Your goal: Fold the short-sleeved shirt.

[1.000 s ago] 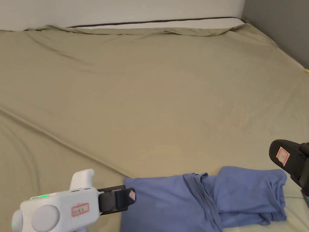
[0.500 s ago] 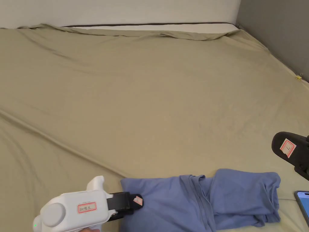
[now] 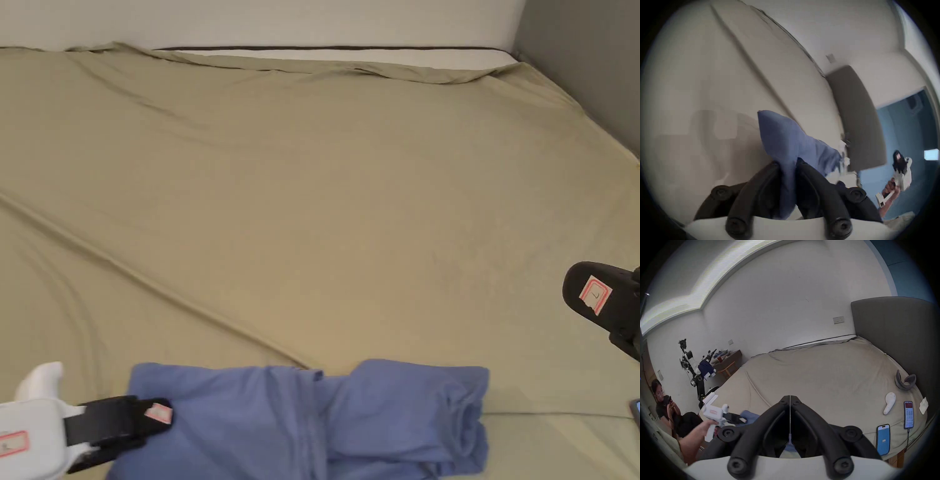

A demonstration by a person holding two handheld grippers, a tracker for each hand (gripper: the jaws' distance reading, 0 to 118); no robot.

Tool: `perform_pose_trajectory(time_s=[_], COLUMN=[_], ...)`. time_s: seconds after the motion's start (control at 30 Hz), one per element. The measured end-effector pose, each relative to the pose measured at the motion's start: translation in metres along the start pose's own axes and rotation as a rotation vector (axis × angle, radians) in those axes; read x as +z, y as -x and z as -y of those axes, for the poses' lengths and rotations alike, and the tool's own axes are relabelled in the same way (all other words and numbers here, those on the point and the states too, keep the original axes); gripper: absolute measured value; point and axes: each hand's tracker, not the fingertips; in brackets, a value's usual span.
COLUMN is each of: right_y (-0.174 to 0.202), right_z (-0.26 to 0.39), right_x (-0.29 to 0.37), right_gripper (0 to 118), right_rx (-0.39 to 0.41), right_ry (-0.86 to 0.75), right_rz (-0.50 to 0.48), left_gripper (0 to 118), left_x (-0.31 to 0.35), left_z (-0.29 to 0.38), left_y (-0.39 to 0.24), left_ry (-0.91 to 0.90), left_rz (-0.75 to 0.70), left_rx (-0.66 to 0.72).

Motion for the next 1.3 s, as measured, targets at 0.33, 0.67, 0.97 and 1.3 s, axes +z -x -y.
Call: perform_pose_trajectory(time_s=[0.33,0.67,0.97,1.3], right_y=[-0.001,-0.014,-0.027,-0.024], right_z=[0.004,0.012,0.024,0.021], right_x=[-0.034,-0.026,-0.026,-0.019], right_gripper=[3,3,3,3], right_rx=[0.004,-0.015,-0.056,-0.044], right_ry=[0.096,0.122,0.151,0.079], right_rz=[0.067,0.094,0.104,0.024], left_gripper=[10,10,88,74], left_x=[0.031,-0.171,-0.214,-0.101], left_z=[0.012,0.060,0.093,0.060], left_y=[-0.071,-0.204,-0.201,-0.198], left_ry=[-0.187,0.147,0.114,-0.109], left_rz=[-0.110,-0.083,-0.017,-0.180], left_rx=[0.145,-0.111,-0.270,-0.458])
